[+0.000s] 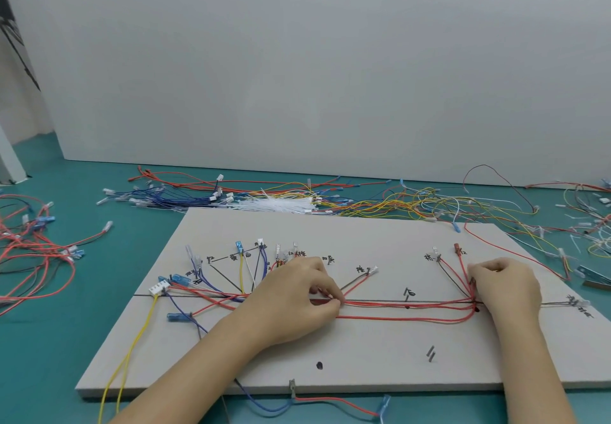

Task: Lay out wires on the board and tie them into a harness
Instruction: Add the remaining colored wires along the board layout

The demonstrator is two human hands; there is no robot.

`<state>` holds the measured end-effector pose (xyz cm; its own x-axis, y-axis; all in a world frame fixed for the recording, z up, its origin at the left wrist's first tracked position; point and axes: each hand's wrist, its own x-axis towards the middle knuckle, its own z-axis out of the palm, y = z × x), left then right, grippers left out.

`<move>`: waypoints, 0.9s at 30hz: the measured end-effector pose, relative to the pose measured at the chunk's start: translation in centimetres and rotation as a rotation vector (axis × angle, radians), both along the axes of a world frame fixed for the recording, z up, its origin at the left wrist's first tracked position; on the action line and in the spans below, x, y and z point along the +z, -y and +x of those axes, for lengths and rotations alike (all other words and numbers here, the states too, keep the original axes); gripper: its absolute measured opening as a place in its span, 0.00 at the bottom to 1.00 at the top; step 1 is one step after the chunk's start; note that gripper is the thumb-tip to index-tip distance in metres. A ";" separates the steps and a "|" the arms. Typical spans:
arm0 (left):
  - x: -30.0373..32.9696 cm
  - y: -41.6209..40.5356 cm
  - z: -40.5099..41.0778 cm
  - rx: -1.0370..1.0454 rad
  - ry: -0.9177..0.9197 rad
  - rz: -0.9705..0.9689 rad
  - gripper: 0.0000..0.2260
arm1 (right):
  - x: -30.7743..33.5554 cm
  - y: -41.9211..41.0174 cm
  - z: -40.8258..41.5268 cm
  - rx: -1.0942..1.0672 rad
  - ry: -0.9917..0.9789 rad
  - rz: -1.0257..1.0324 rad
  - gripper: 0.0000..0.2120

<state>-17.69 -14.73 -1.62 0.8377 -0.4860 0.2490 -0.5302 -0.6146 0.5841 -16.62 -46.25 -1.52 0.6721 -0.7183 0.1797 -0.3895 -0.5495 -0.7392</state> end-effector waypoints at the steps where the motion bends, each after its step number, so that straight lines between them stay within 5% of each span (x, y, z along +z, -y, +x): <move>1: 0.0 0.0 0.0 -0.002 0.008 0.003 0.10 | 0.0 0.1 0.0 0.002 0.000 -0.004 0.05; 7: 0.1 0.0 0.1 -0.036 0.082 0.038 0.10 | -0.2 -0.1 0.1 0.034 -0.036 -0.051 0.14; 12: 0.1 -0.1 0.2 -0.048 0.097 0.007 0.09 | -0.2 -0.2 0.2 0.032 -0.068 -0.074 0.13; 21: 0.9 -1.3 1.2 0.106 -0.079 -0.413 0.13 | -0.2 -0.5 0.0 0.035 -0.038 -0.089 0.05; 27: 0.8 -1.8 1.5 0.103 -0.050 -0.290 0.11 | -0.2 -0.8 -0.2 0.056 -0.045 -0.086 0.09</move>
